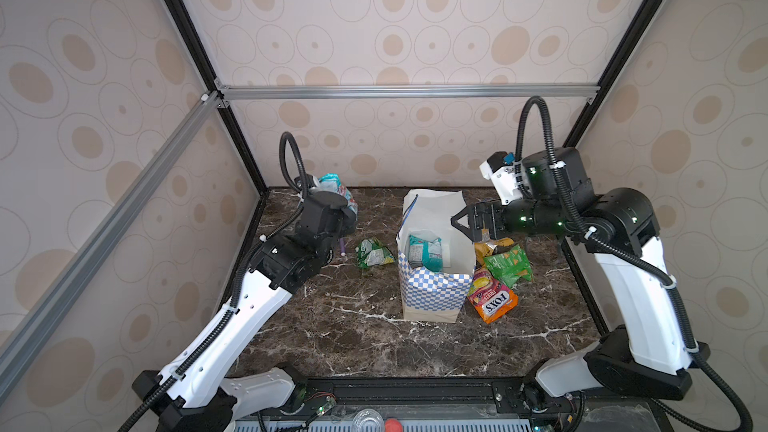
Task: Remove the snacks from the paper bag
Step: 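Release the teal packet beside the bag while the right gripper reaches over it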
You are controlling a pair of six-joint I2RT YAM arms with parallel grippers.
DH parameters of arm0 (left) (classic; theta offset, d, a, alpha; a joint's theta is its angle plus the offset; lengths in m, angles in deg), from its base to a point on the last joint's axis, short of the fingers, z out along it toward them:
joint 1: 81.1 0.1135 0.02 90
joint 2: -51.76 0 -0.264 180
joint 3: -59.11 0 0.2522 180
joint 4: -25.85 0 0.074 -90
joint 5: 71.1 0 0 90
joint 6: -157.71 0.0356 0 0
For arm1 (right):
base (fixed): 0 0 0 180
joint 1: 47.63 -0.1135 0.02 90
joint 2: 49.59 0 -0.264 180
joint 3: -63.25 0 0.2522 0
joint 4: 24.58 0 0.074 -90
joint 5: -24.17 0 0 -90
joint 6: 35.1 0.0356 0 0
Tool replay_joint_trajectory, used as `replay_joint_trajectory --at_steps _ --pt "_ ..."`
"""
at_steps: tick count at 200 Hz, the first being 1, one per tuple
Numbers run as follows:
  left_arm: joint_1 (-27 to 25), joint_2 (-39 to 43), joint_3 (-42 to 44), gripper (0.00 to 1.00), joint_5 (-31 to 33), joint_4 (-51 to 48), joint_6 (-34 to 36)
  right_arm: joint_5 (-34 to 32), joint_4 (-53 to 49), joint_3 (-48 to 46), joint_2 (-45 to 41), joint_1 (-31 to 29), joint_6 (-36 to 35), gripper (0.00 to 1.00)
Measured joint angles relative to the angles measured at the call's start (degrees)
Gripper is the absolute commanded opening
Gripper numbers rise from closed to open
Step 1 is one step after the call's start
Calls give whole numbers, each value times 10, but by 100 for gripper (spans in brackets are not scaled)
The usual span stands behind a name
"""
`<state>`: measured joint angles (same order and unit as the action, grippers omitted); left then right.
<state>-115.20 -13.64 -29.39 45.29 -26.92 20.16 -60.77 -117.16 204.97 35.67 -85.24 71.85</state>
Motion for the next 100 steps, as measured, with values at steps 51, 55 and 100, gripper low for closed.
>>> replay_joint_trajectory --at_steps 51,55,100 --pt "23 31 229 0 -119 63 -91 -54 -43 37 43 -66 -43 100" --pt "23 31 246 0 -130 73 -100 -57 -45 41 46 -69 -44 100" --pt "25 -18 365 0 -232 177 -162 -73 -65 44 53 -77 -45 100"
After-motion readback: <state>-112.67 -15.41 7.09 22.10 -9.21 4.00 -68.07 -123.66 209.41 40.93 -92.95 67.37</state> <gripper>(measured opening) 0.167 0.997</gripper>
